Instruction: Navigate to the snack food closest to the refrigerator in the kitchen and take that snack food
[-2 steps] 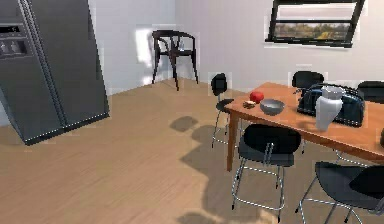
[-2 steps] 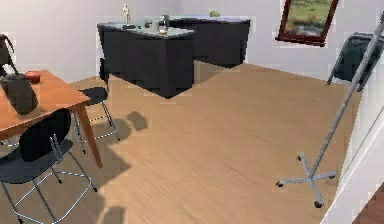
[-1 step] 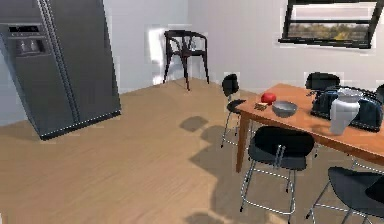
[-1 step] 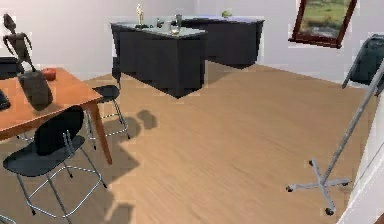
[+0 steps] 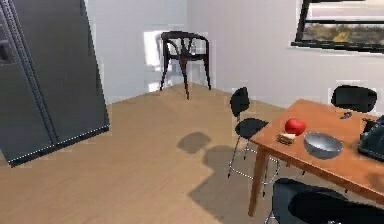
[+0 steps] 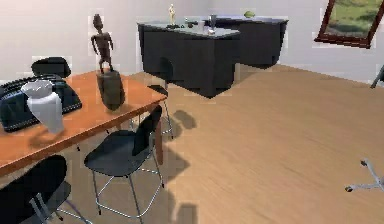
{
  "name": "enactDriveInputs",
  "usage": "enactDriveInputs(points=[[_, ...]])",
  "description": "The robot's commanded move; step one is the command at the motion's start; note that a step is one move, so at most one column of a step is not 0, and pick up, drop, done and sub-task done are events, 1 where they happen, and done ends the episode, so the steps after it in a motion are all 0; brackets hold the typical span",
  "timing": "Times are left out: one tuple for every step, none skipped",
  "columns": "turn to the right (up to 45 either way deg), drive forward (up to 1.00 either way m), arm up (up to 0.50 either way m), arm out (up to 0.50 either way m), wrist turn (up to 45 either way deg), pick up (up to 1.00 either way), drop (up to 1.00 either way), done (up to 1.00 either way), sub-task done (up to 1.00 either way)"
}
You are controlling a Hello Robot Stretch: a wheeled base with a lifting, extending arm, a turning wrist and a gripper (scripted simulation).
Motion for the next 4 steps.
enactDriveInputs(points=[[-45.0,0.0,0.0,0.0,0.0,0.0,0.0,0.0,0.0],[0.0,1.0,0.0,0.0,0.0,0.0,0.0,0.0,0.0],[0.0,0.8,0.0,0.0,0.0,0.0,0.0,0.0,0.0],[45.0,0.0,0.0,0.0,0.0,0.0,0.0,0.0,0.0]])
